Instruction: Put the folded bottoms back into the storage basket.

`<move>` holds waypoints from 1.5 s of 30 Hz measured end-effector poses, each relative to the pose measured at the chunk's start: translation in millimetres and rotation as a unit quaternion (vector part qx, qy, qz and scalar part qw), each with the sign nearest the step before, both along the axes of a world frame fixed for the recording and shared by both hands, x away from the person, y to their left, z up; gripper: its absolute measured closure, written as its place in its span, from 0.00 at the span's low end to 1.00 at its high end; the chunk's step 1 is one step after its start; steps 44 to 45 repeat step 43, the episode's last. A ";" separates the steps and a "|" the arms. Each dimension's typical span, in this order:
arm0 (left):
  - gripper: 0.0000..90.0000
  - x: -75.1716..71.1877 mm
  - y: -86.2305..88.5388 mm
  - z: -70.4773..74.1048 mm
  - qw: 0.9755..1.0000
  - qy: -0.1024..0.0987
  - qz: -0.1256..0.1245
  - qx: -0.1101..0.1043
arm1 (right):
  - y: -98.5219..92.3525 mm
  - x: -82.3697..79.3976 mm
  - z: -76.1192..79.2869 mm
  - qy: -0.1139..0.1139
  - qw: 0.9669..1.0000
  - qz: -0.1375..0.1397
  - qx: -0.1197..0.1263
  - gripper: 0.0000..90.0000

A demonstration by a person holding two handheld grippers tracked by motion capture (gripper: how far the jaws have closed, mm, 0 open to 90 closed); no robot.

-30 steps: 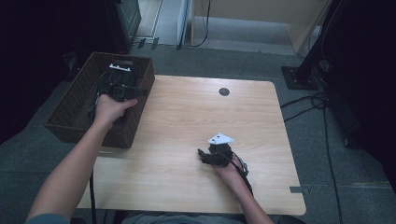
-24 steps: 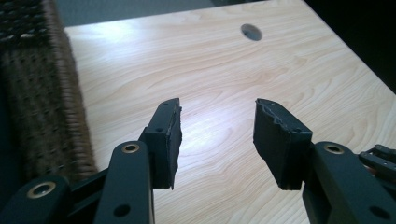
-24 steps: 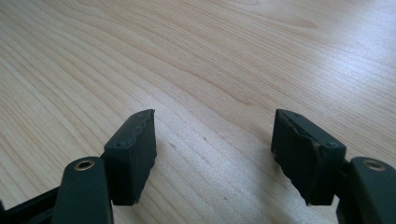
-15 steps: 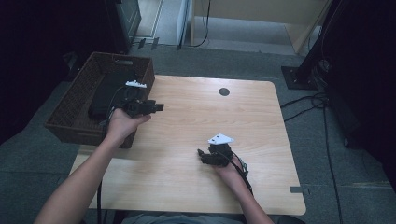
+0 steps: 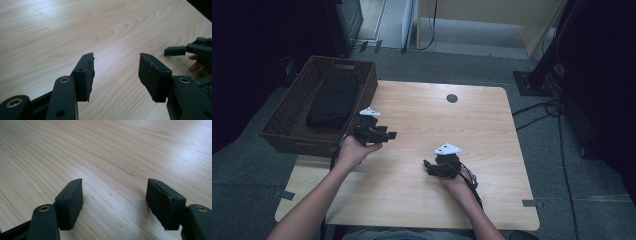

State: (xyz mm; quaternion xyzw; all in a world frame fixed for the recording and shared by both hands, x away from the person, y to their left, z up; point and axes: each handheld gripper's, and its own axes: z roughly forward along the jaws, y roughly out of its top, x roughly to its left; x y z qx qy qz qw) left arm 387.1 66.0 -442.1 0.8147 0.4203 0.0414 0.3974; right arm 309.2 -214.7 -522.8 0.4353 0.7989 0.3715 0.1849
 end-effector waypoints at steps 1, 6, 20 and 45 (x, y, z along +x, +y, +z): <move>0.51 -1.7 -0.6 -3.5 1.000 -0.002 -0.001 0.001 | 0.0 0.0 0.0 0.000 1.000 0.000 0.000 0.33; 0.50 -9.0 -4.3 -15.0 1.000 0.000 -0.008 0.006 | 0.0 0.0 0.0 0.000 1.000 0.000 0.000 0.33; 0.47 -29.1 -22.2 -46.6 0.998 -0.016 -0.044 0.042 | -0.1 0.0 0.1 0.000 1.000 0.000 0.000 0.33; 0.33 -47.1 -27.1 -75.5 0.994 -0.078 -0.067 0.044 | 1.0 1.8 -0.2 0.001 1.000 -0.005 -0.004 0.27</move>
